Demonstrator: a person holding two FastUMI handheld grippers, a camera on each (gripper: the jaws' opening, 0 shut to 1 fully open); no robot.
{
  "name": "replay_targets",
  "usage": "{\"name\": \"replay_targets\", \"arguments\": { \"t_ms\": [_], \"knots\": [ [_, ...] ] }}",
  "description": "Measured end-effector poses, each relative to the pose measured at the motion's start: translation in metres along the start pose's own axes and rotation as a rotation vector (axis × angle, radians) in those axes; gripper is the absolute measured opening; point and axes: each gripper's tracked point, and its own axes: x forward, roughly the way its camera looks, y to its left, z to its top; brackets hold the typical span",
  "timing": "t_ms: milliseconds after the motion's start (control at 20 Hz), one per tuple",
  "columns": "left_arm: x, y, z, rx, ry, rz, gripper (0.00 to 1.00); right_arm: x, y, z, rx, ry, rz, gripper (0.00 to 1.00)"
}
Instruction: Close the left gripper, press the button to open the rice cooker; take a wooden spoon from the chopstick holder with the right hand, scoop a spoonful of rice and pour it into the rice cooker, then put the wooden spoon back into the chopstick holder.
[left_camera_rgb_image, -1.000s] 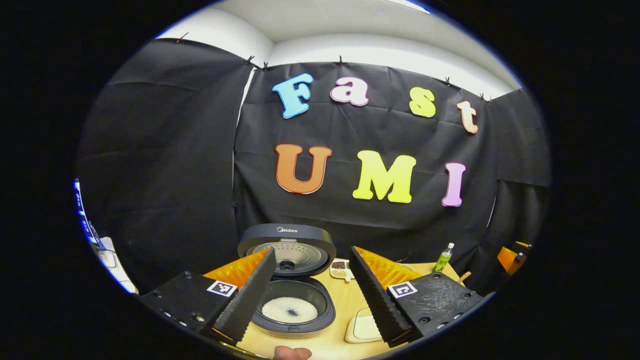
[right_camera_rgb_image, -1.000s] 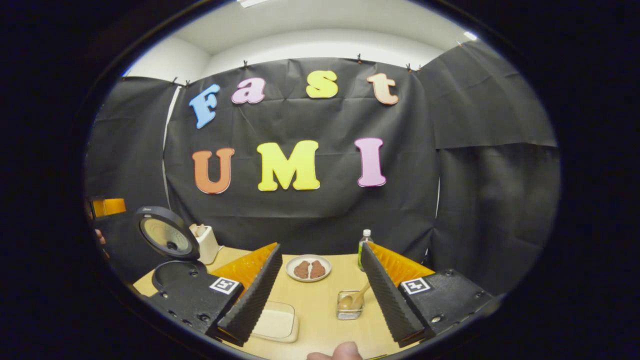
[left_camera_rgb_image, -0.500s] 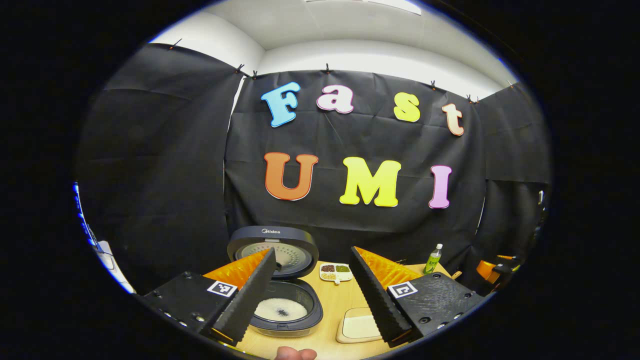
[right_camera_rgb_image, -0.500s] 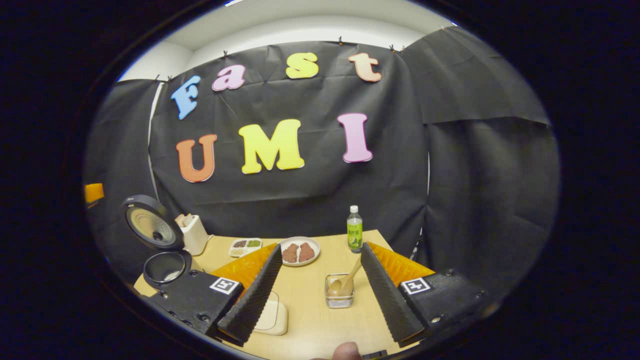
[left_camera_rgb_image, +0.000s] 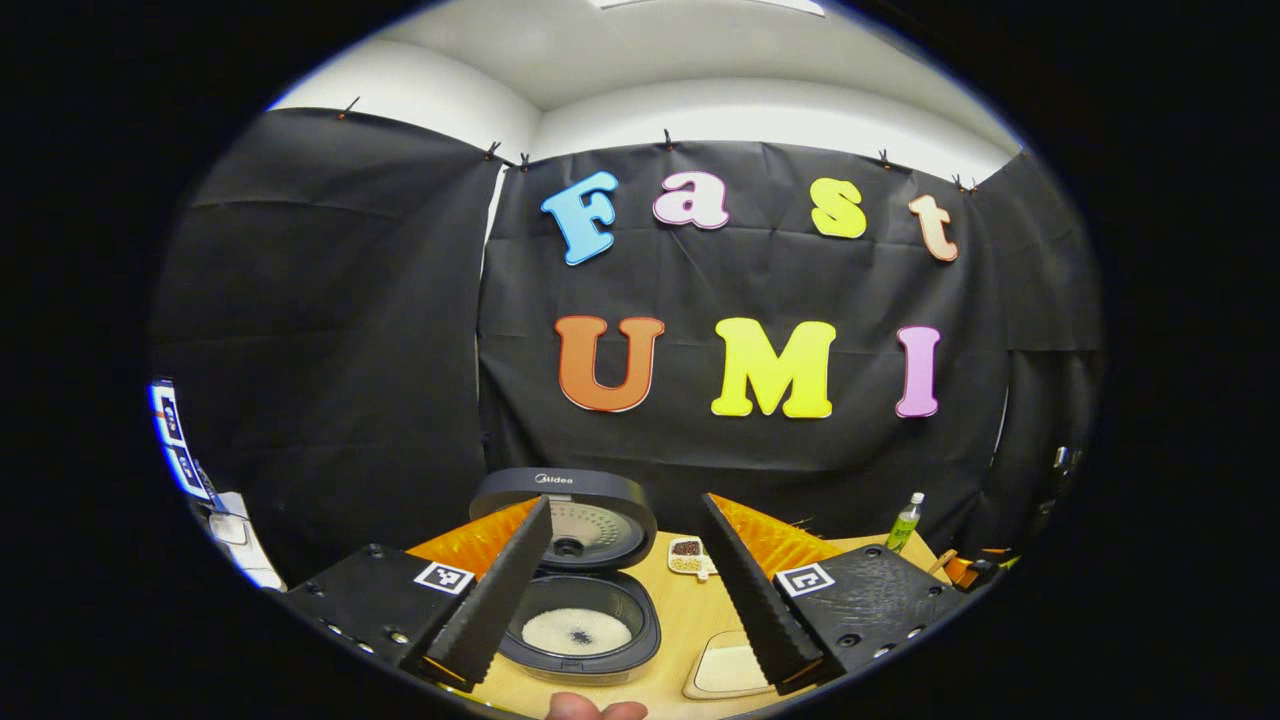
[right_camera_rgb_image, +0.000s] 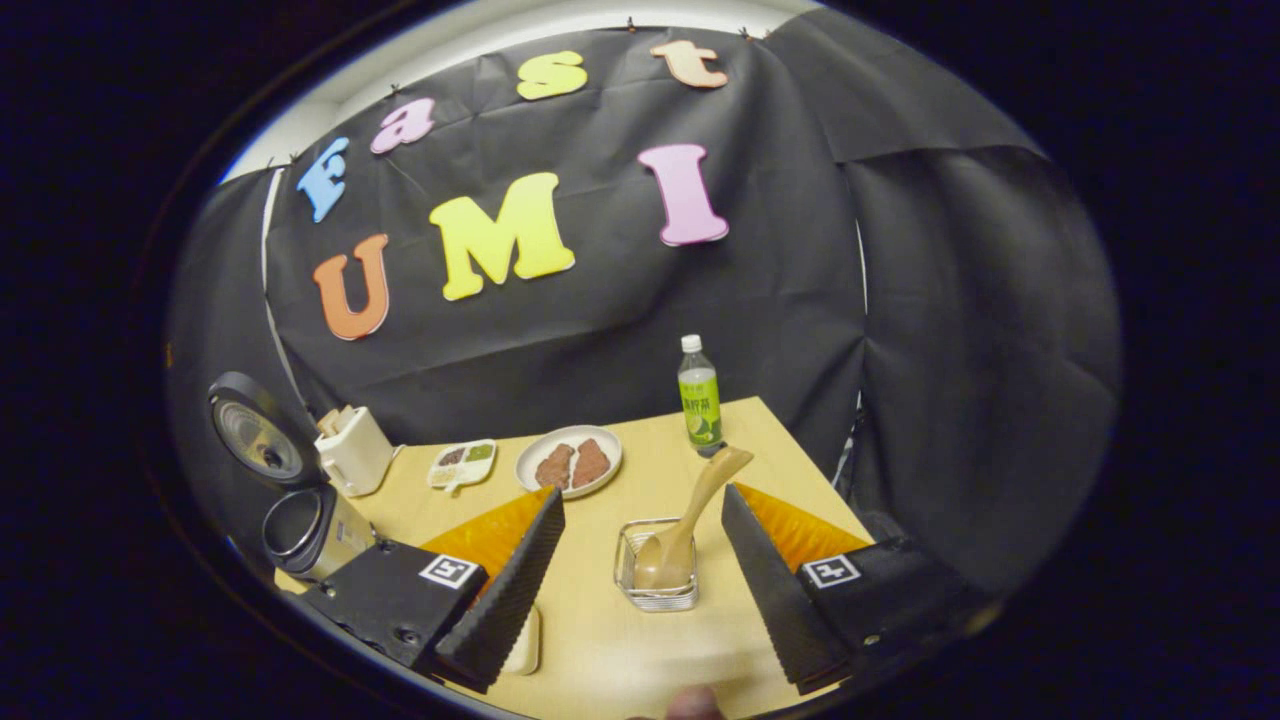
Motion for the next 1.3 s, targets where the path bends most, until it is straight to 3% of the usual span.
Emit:
{"name": "replay_targets", "arguments": {
  "t_ms": [150, 200, 250, 300, 350, 400, 450, 500, 650, 700, 800, 900, 950, 1000, 1150, 1300],
  "knots": [
    [0.011, -0.013, -0.004, 0.024, 0.009, 0.006, 0.94, 0.040, -0.014, -0.018, 0.016, 0.056, 0.003, 1.00],
    [0.015, -0.017, -0.003, 0.018, 0.011, 0.005, 0.94, 0.053, -0.018, -0.023, 0.018, 0.070, 0.003, 0.96],
    [0.017, -0.021, -0.003, 0.012, 0.017, 0.006, 0.94, 0.065, -0.022, -0.029, 0.015, 0.088, 0.002, 1.00],
    [0.019, -0.022, -0.006, 0.012, 0.024, 0.011, 0.95, 0.077, -0.027, -0.035, 0.012, 0.111, -0.003, 0.99],
    [0.021, -0.023, -0.007, 0.014, 0.029, 0.017, 0.94, 0.087, -0.032, -0.040, 0.015, 0.123, -0.007, 0.89],
    [0.023, -0.024, -0.008, 0.019, 0.031, 0.022, 0.95, 0.097, -0.037, -0.043, 0.014, 0.134, -0.008, 0.94],
    [0.024, -0.025, -0.008, 0.026, 0.033, 0.029, 0.95, 0.105, -0.042, -0.048, 0.010, 0.147, -0.009, 0.87],
    [0.027, -0.025, -0.010, 0.030, 0.042, 0.037, 0.95, 0.111, -0.046, -0.053, 0.012, 0.163, -0.005, 0.90],
    [0.030, -0.022, -0.028, 0.051, 0.108, 0.064, 0.95, 0.132, -0.045, -0.065, 0.051, 0.207, 0.036, 0.73],
    [0.030, -0.019, -0.031, 0.052, 0.119, 0.073, 0.95, 0.138, -0.045, -0.066, 0.065, 0.212, 0.046, 0.75],
    [0.032, -0.018, -0.026, 0.044, 0.116, 0.081, 0.95, 0.140, -0.040, -0.066, 0.075, 0.213, 0.066, 0.58],
    [0.032, -0.017, -0.027, 0.042, 0.115, 0.084, 0.95, 0.135, -0.031, -0.064, 0.088, 0.213, 0.087, 0.49],
    [0.031, -0.016, -0.026, 0.041, 0.109, 0.086, 0.95, 0.132, -0.030, -0.062, 0.093, 0.215, 0.085, 0.33],
    [0.030, -0.015, -0.026, 0.038, 0.104, 0.086, 0.95, 0.129, -0.025, -0.061, 0.103, 0.219, 0.101, 0.25],
    [0.026, -0.013, -0.024, 0.044, 0.095, 0.081, 0.95, 0.119, -0.019, -0.057, 0.104, 0.226, 0.101, 0.13],
    [0.021, -0.009, -0.018, 0.046, 0.071, 0.066, 0.95, 0.105, -0.015, -0.035, 0.078, 0.177, 0.086, 0.08]
  ]
}}
